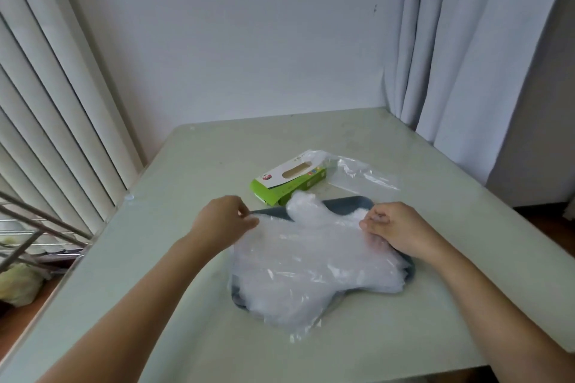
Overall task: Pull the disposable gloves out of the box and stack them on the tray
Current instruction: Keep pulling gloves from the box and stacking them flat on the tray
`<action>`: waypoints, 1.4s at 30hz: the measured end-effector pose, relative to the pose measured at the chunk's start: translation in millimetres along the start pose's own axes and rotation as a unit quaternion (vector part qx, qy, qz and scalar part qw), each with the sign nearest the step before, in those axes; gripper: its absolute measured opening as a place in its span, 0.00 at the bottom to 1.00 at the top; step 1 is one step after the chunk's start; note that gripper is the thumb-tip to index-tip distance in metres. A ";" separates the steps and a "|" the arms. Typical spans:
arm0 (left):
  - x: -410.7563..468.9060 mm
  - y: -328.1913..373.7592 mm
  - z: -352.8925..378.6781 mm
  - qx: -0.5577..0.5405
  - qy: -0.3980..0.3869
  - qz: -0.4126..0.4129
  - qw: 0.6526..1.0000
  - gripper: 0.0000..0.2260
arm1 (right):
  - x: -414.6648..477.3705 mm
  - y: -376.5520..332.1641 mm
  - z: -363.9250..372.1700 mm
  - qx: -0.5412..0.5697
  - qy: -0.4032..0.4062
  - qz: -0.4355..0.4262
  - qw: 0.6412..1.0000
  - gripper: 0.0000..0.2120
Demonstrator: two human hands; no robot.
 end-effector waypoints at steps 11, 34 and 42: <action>-55.2 78.5 83.3 0.043 -0.186 0.328 0.925 0.17 | 0.6 -11.1 2.8 -0.060 0.019 0.008 0.998 0.09; 2.5 32.9 85.4 0.153 -0.249 0.208 0.933 0.51 | 67.4 23.5 -55.8 -0.072 0.122 0.074 0.987 0.12; 31.2 8.5 26.6 -0.036 -0.183 0.090 0.978 0.47 | 127.2 61.6 -43.8 -0.140 -0.031 0.195 0.970 0.33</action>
Point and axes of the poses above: each hand's wrist, its own x-axis towards the middle knuckle, its own z-axis out of the palm, y = z × x, the point moved 8 cm from there along x, towards the middle knuckle, and after that the axes turned 12 degrees about -x, right-handed, at the moved point
